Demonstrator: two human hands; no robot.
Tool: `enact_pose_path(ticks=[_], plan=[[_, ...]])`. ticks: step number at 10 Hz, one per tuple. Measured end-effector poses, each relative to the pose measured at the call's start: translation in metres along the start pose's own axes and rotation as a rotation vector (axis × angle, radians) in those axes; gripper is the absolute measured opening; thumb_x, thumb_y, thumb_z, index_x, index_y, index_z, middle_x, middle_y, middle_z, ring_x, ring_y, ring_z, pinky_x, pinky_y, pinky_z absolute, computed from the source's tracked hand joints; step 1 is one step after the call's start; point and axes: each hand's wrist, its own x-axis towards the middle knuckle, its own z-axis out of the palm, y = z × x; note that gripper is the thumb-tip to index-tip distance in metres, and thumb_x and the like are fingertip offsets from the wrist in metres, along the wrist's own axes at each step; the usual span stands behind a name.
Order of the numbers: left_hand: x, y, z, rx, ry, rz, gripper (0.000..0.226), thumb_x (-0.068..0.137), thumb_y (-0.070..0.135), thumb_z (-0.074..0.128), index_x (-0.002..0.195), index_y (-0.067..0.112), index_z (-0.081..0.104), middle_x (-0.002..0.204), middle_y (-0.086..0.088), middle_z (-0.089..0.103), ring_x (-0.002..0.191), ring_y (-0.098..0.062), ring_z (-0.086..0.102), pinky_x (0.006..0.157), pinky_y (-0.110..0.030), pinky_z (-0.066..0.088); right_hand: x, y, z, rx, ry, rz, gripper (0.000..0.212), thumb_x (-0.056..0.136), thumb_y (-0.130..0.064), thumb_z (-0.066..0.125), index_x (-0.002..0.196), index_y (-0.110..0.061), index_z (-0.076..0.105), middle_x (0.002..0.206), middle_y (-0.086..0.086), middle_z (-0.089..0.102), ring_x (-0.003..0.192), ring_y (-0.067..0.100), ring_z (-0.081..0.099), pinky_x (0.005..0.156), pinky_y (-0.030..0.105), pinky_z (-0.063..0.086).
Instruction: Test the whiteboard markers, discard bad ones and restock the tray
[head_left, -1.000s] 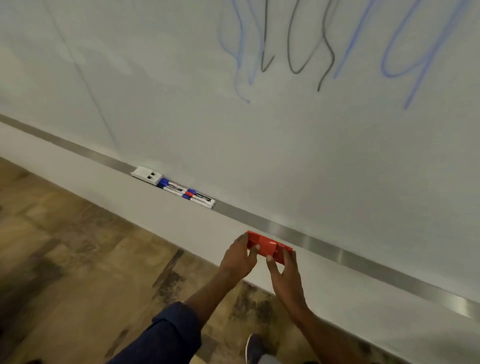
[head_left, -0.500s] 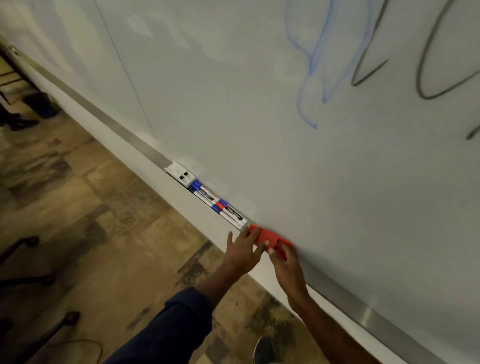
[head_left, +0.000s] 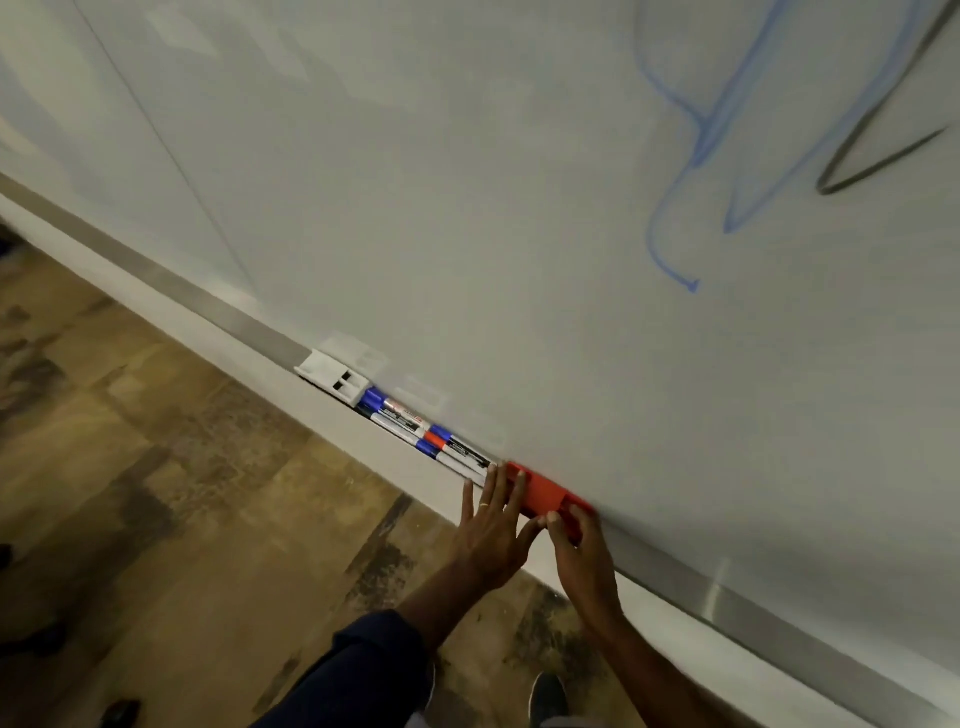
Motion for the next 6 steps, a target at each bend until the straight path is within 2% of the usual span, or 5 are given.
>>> enact_pose_path(ticks=[1,2,3,4,6], plan=[[-0.001,-0.012,0.003,-0.01,0.018,0.069,0.085,0.088,0.076,-0.004,0.157,0.025,-0.011,0.162,0.001,-0.021,0.151,-0.023,-0.021,0.124,-0.049,-0.011,-0.005,0.001,0.012,-0.036,0.108,0.002,0.043,0.098,-0.035,0.055,0.137,-0.017,0.048,0.136,0.004,0.056,0.112,0.015,0.057,0.09,0.029,0.044],[0.001,-0.034,-0.009,0.019,0.038,0.189,0.082,0.09,0.069,-0.006,0.157,0.023,-0.005,0.163,0.002,-0.013,0.153,-0.021,-0.014,0.126,-0.048,-0.005,-0.02,0.003,0.032,-0.105,0.217,0.022,0.063,0.096,-0.051,0.044,0.151,-0.022,0.029,0.154,0.007,0.041,0.136,0.029,0.047,0.108,0.047,0.043],[-0.002,-0.047,-0.021,0.056,0.049,0.272,0.076,0.094,0.063,-0.004,0.157,0.021,0.0,0.166,0.002,-0.005,0.154,-0.019,-0.009,0.127,-0.047,0.001,-0.036,0.007,0.046,-0.206,0.257,-0.007,0.069,0.097,-0.053,0.037,0.156,-0.024,0.017,0.163,0.006,0.024,0.149,0.026,0.027,0.118,0.048,0.03],[-0.017,-0.066,-0.034,0.111,0.028,0.394,0.076,0.094,0.061,-0.007,0.158,0.02,0.0,0.167,0.0,-0.004,0.154,-0.019,-0.012,0.127,-0.043,-0.002,-0.067,0.009,0.064,-0.323,0.308,-0.069,0.068,0.101,-0.052,0.032,0.158,-0.021,0.009,0.166,-0.002,0.01,0.153,0.018,0.009,0.122,0.038,0.016],[-0.046,-0.071,-0.045,0.155,0.072,0.449,0.084,0.09,0.062,-0.014,0.157,0.015,0.004,0.167,-0.005,0.002,0.154,-0.021,-0.007,0.128,-0.044,0.005,-0.105,0.002,0.076,-0.466,0.334,-0.169,0.076,0.096,-0.064,0.015,0.158,-0.021,0.004,0.163,-0.008,-0.003,0.153,0.013,0.0,0.123,0.032,0.008]])
